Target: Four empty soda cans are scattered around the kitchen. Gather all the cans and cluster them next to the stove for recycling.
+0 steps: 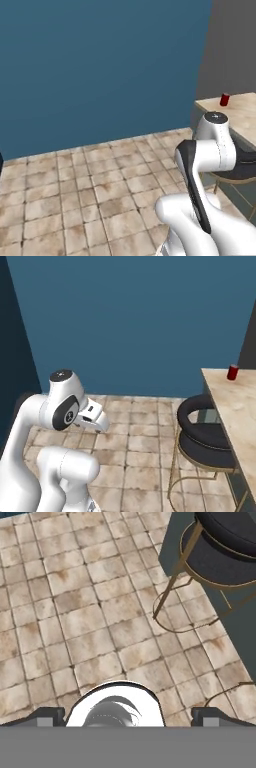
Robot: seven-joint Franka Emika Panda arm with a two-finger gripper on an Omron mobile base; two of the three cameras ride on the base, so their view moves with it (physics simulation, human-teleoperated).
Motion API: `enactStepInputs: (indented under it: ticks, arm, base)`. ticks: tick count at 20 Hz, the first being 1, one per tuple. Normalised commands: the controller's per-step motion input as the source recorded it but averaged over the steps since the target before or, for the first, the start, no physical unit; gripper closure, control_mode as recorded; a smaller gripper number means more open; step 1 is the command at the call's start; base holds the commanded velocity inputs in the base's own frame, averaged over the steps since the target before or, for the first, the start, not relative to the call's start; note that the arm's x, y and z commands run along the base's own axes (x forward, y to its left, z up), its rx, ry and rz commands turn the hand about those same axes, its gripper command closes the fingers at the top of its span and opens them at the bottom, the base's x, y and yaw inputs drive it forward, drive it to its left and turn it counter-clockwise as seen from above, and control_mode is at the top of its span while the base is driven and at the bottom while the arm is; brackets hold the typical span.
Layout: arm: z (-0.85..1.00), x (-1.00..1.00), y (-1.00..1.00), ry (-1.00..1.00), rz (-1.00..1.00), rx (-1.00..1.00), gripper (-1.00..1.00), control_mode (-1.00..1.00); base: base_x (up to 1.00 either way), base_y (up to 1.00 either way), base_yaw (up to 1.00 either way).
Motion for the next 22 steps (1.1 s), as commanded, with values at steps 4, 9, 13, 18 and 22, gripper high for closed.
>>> enactStepInputs:
  ticks: [4, 9, 13, 18, 22]
  arm:
    - [0.0, 0.0, 0.0, 0.0, 0.0, 0.0, -1.0, 1.0]
    - [0.0, 0.0, 0.0, 0.0, 0.0, 0.0, -1.0, 1.0]
    - [0.0, 0.0, 0.0, 0.0, 0.0, 0.0, -1.0, 1.0]
    - [0.0, 0.0, 0.0, 0.0, 0.0, 0.0, -1.0, 1.0]
    - [0.0, 0.0, 0.0, 0.0, 0.0, 0.0, -1.0, 1.0]
  base:
    - [0.6, 0.35, -0.31]
    - [0.57, 0.43, -0.18]
    - [0.61, 0.36, -0.3]
    - [0.6, 0.34, -0.33]
    - [0.56, 0.33, -0.41]
